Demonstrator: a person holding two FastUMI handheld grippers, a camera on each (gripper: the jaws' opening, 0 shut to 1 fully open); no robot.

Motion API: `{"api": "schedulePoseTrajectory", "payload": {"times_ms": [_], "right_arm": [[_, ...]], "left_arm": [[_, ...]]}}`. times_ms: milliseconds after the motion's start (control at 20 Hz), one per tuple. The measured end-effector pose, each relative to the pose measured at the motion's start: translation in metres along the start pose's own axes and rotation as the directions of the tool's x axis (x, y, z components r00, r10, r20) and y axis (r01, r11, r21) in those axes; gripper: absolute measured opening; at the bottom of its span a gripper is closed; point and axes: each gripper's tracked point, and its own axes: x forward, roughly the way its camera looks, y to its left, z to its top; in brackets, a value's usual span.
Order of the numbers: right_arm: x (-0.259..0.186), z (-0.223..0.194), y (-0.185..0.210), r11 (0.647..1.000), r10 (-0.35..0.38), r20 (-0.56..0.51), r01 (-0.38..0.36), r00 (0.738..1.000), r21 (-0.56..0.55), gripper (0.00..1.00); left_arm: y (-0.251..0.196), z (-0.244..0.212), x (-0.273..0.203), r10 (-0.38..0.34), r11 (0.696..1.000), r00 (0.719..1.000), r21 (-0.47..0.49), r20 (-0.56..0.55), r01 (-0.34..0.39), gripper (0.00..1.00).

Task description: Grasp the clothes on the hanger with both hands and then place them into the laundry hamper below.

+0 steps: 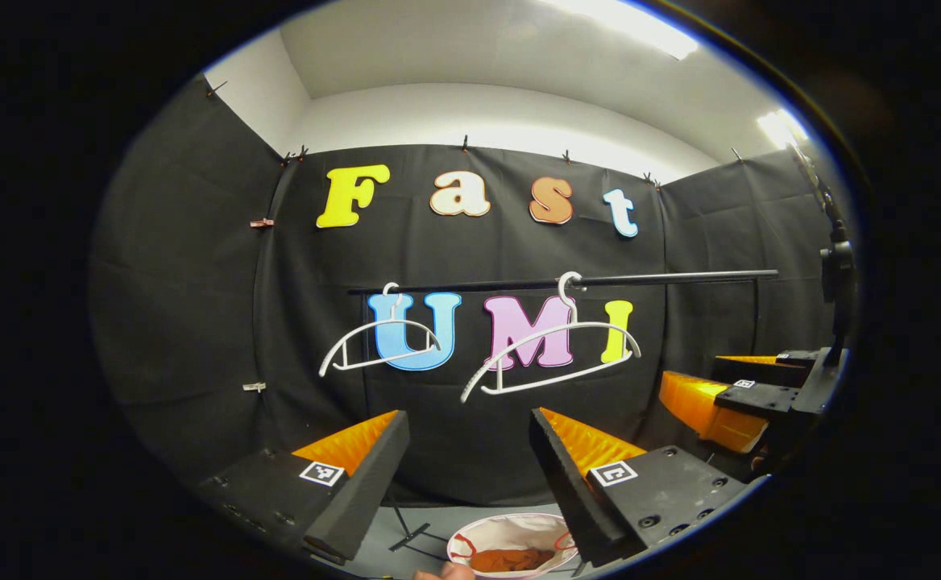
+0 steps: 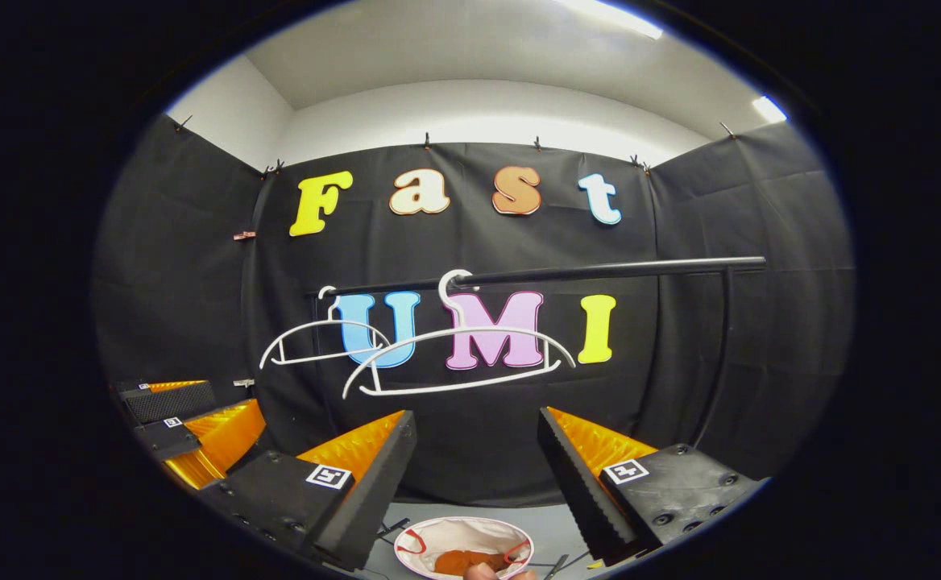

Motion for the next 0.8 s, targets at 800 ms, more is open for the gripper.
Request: {"api": "schedulePoseTrajectory", "payload": {"times_ms": [800], "right_arm": [[-0.0013, -0.0023, 0.0061, 1.000, 0.013, 0.007, -0.013, 1.000, -0.022, 0.98]], "left_arm": [[-0.0003, -0.0049, -0.0011, -0.003, 1.000, 1.000, 0.012, -0.017, 0.003, 0.95]]}}
